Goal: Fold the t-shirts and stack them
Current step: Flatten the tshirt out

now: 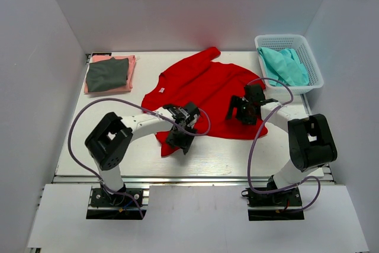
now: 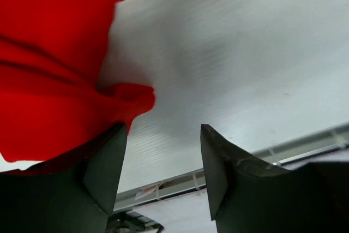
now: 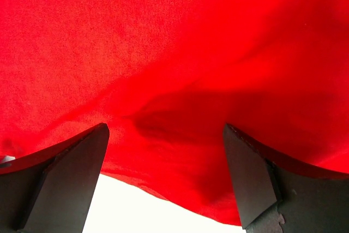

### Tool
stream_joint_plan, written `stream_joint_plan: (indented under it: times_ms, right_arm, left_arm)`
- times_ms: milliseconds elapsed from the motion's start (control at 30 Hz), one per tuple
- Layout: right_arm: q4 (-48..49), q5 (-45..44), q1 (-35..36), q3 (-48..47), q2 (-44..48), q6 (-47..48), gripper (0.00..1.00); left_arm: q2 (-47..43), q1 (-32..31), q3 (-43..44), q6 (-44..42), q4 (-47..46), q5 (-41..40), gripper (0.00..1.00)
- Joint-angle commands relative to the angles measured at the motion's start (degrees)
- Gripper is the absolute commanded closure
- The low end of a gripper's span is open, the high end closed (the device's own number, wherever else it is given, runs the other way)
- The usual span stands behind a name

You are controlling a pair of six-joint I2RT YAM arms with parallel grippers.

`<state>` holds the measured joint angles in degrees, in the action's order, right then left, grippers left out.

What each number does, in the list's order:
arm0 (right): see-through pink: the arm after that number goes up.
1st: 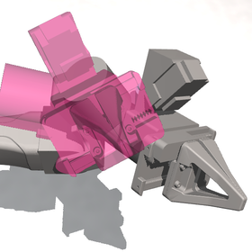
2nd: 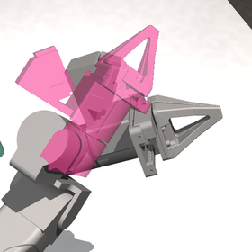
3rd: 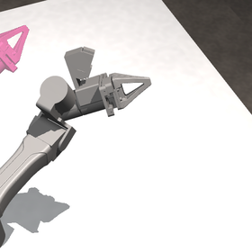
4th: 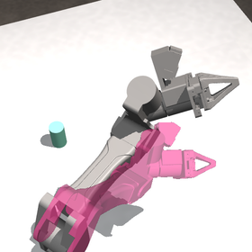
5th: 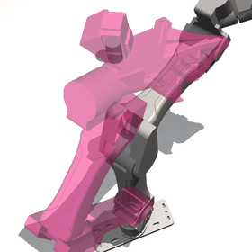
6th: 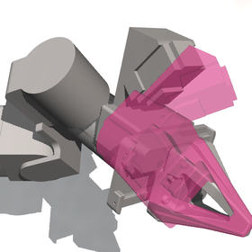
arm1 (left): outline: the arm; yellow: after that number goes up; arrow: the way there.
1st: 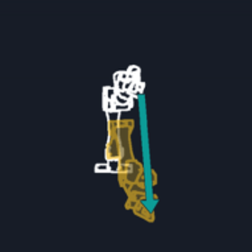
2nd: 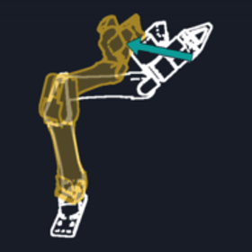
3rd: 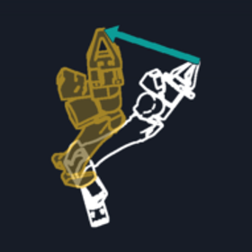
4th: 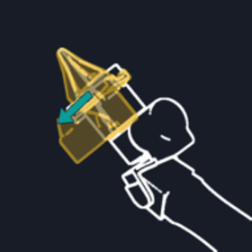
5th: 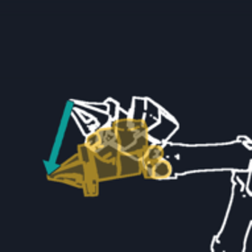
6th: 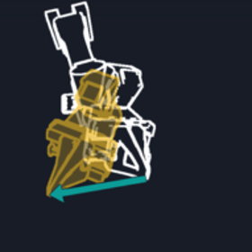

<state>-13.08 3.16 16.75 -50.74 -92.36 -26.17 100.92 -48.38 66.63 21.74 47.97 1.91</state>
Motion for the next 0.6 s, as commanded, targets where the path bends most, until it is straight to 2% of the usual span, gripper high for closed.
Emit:
stream_joint_plan:
  times_ms: [0, 33, 100, 200, 300, 400, 567]
  right_arm:
    - [1.65, 0.45, -0.49, 0.29, -0.54, -0.46, 0.1]
    - [1.66, 0.71, -0.49, 0.38, -0.46, -0.46, 0.1]
    - [1.74, 0.71, -0.41, 0.38, -0.37, -0.28, 0.1]
    - [1.57, 0.62, -0.58, 0.38, -0.28, 0.07, 0.1]
    - [1.65, 1.06, -0.58, 0.29, -0.28, 0.24, 0.1]
    - [1.83, 1.41, -0.67, 0.2, -0.54, 0.6, 0.1]
    - [1.57, 1.24, -0.67, 0.12, -0.63, 1.12, 0.1]
  left_arm:
    - [0.59, -0.22, 2.54, 2.43, 3.36, -5.94, 0.37]
    - [0.59, -0.22, 3.24, 2.96, 3.89, -6.74, 0.42]
    - [0.59, -0.75, 3.95, 3.48, 3.89, -9.1, 0.45]
    - [1.11, -0.75, 3.95, 3.49, 3.89, -11.4, 0.45]
    - [2.87, -0.75, 4.47, 4.02, 3.89, -12.72, 0.35]
    - [4.1, -0.23, 4.47, 4.54, 2.23, -12.72, 0.33]
    - [5.24, 0.39, 4.47, 4.54, 0.81, -12.11, 0.53]
